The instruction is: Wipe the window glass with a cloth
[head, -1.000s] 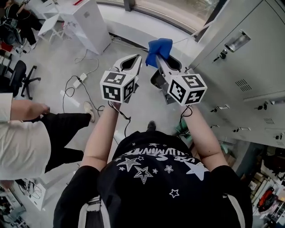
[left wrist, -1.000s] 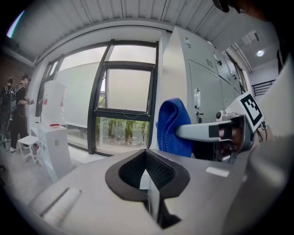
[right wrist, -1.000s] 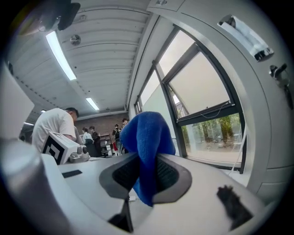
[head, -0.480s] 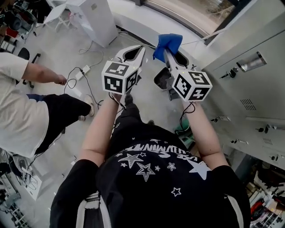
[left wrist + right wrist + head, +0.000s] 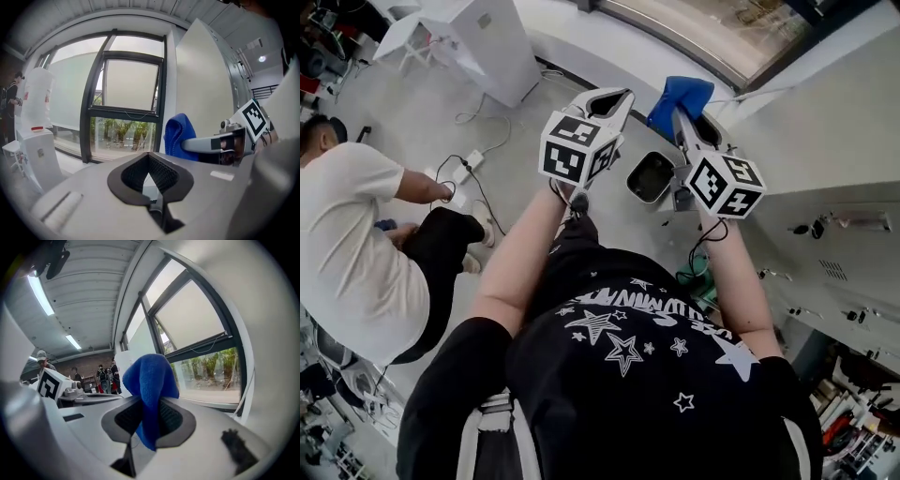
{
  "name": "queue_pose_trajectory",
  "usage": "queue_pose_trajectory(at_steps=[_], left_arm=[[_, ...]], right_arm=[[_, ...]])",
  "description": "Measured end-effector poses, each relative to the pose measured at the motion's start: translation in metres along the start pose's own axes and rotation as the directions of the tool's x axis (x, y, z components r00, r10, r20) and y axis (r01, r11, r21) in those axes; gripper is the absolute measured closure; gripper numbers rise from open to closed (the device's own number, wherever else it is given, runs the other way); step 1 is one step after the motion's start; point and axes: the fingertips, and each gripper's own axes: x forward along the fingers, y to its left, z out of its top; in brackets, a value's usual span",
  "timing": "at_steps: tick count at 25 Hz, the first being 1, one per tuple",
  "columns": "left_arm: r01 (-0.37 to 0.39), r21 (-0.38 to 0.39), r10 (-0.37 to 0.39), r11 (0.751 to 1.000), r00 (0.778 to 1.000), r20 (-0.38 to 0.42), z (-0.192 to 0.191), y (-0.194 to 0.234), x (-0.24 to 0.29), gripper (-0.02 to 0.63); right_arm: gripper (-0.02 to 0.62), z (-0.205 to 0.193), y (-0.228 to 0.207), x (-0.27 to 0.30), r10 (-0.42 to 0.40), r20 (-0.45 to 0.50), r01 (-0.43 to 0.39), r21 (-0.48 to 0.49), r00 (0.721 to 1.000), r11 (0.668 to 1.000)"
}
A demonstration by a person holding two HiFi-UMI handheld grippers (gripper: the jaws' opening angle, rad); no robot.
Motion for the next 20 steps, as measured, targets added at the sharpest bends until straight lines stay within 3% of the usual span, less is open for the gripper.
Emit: queue_pose_trajectory(at_steps=[7, 20], left_arm=[[0.035, -0.005, -0.035, 0.999, 0.999, -0.006, 0.019, 0.077, 0.034, 0.598], [0.067, -0.071, -0.070, 0.995, 0.997, -0.032, 0.010, 0.177, 0.054, 0.597]], right_arm=[[0.520, 0.020, -0.024, 0.079, -0.085, 0.004, 0.085, 0.019, 0.996, 0.996], [0.520, 0.033, -0.043, 0.169, -0.190, -0.002, 0.190, 0.052, 0.982, 0.980]])
